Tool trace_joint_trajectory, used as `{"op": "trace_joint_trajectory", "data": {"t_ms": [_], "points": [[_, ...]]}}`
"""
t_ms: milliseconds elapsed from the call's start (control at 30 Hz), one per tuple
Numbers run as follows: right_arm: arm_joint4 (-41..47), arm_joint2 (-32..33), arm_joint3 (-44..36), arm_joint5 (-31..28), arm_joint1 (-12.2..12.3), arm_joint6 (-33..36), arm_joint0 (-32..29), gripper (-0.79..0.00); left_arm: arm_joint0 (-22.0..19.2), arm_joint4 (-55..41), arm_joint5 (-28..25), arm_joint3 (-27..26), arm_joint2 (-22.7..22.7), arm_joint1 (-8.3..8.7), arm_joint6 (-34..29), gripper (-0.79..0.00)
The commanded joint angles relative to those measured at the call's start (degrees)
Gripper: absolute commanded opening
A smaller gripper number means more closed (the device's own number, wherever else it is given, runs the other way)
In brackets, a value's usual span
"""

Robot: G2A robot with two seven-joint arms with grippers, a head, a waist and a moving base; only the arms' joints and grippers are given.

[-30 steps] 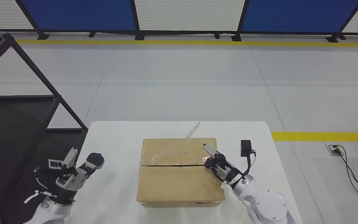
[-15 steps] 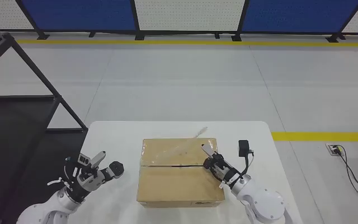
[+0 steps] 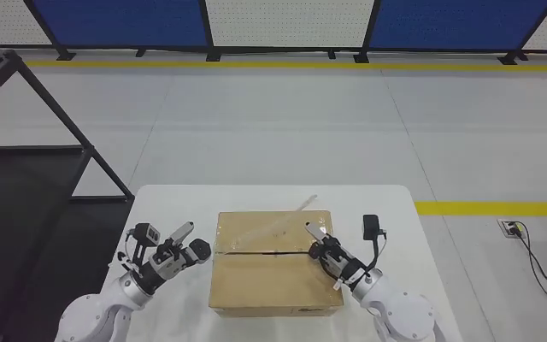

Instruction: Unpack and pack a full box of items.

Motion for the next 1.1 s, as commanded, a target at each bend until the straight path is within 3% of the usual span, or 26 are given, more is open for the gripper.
{"op": "trace_joint_trajectory", "data": {"t_ms": [0, 767, 1067], "points": [[-0.09, -0.05, 0.06, -0.04, 0.0, 0.1, 0.02, 0.0, -0.35, 0.94, 0.08, 0.33, 0.76, 0.02, 0.66, 0.0], [-0.45, 0.99, -0.1, -2.21, 0.13, 0.46, -0.41, 0.0, -1.58, 3.12, 0.34, 1.96, 3.89, 0.6, 3.33, 0.0], [1.41, 2.13, 0.55, 1.29, 0.09, -0.34, -0.08, 0.0, -1.77, 2.66, 0.09, 2.09, 4.31, 0.83, 3.56, 0.0]]}}
